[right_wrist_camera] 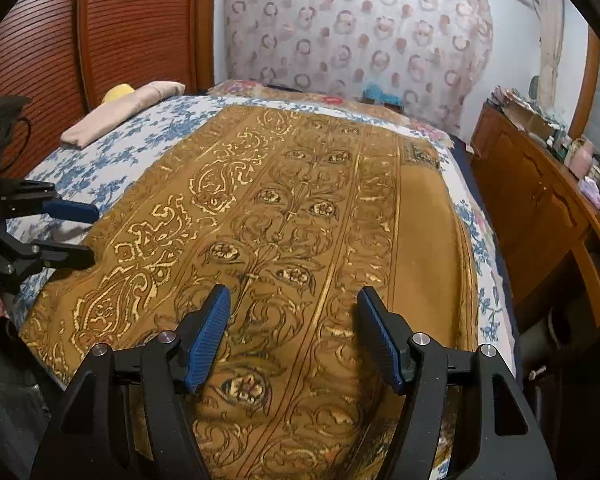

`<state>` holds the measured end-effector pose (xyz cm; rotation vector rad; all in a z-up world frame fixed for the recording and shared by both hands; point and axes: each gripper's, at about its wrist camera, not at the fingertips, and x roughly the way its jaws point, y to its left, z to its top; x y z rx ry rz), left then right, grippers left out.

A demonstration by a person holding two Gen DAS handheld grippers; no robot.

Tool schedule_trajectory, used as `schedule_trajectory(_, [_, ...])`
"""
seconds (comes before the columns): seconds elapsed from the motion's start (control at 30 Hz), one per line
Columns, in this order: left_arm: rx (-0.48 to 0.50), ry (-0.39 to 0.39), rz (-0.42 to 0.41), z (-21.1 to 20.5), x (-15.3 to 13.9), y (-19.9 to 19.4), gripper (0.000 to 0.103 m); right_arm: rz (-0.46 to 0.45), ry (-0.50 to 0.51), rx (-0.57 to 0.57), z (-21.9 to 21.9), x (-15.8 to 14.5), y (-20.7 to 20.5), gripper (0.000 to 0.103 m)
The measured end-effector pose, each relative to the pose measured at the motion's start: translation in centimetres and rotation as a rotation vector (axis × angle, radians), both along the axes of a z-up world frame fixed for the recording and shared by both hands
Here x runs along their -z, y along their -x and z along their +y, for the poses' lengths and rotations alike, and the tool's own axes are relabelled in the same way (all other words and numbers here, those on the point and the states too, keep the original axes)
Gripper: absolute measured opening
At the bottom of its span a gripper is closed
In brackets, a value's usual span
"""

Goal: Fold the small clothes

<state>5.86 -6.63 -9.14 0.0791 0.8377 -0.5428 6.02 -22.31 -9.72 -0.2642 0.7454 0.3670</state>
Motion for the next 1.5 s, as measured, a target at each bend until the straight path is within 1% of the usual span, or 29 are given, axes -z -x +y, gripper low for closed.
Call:
schedule_trajectory(0.07, [0.003,-0.005,0.0,-0.1,0.0,0.1,0.056,0.001,-0.013,-0.002,0.0,-0.2,0.3,0.068])
schedule_trajectory(0.13, [0.009,0.008,0.005,0.0,-0.1,0.2,0.056,-0.001,-0.015,-0.005,0.0,-0.3,0.7,0.069])
schedule_trajectory(0.17, [0.02,0.024,0.011,0.0,-0.1,0.1,0.051,-0.003,-0.016,-0.006,0.0,-0.4,0.9,0.071])
schedule_trajectory(0.2, [0.033,0.04,0.018,0.0,-0.1,0.2,0.043,-0.004,-0.018,-0.008,0.1,-0.5,1.0,0.071])
schedule_trajectory(0.23, [0.039,0.048,0.024,-0.1,-0.2,0.1,0.03,-0.006,-0.022,-0.013,0.2,-0.6,1.2,0.071])
schedule_trajectory(0.27, [0.041,0.048,0.024,-0.1,-0.2,0.1,0.02,-0.008,-0.025,-0.019,0.3,-0.7,1.5,0.071])
schedule_trajectory(0.3, [0.047,0.05,0.022,-0.2,-0.3,0.1,0.013,-0.008,-0.029,-0.025,0.5,-0.8,1.6,0.071])
schedule_trajectory(0.37, [0.057,0.063,0.019,-0.2,-0.7,0.0,0.003,-0.008,-0.036,-0.046,0.9,-1.0,2.1,0.072])
schedule_trajectory(0.53, [0.061,0.118,-0.038,0.0,-3.2,-0.6,0.001,-0.007,-0.046,-0.077,1.6,-1.4,3.2,0.072])
schedule_trajectory(0.6, [0.059,0.123,-0.069,-0.2,-4.4,-1.1,0.001,-0.01,-0.049,-0.091,1.9,-1.8,3.7,0.072])
schedule_trajectory(0.67, [0.057,0.132,-0.082,-0.3,-5.2,-2.0,0.001,-0.018,-0.052,-0.103,2.2,-2.2,4.2,0.072])
schedule_trajectory(0.8, [0.049,0.128,-0.104,-1.0,-6.0,-3.7,0.001,-0.032,-0.058,-0.12,2.7,-2.8,4.9,0.072])
schedule_trajectory(0.97, [0.034,0.116,-0.095,-1.2,-5.4,-5.7,0.001,-0.029,-0.05,-0.144,2.9,-2.7,5.5,0.074])
schedule_trajectory(1.07, [0.023,0.12,-0.084,-1.1,-5.0,-6.5,0.001,-0.014,-0.022,-0.152,3.1,-1.8,5.6,0.075])
schedule_trajectory(1.3, [0.004,0.112,-0.078,-1.0,-4.4,-7.3,0.001,0.007,0.037,-0.115,1.6,0.2,4.6,0.075])
schedule_trajectory(1.5, [-0.004,0.106,-0.073,-1.1,-4.0,-7.7,0.001,0.039,0.017,-0.104,0.0,0.6,4.3,0.075])
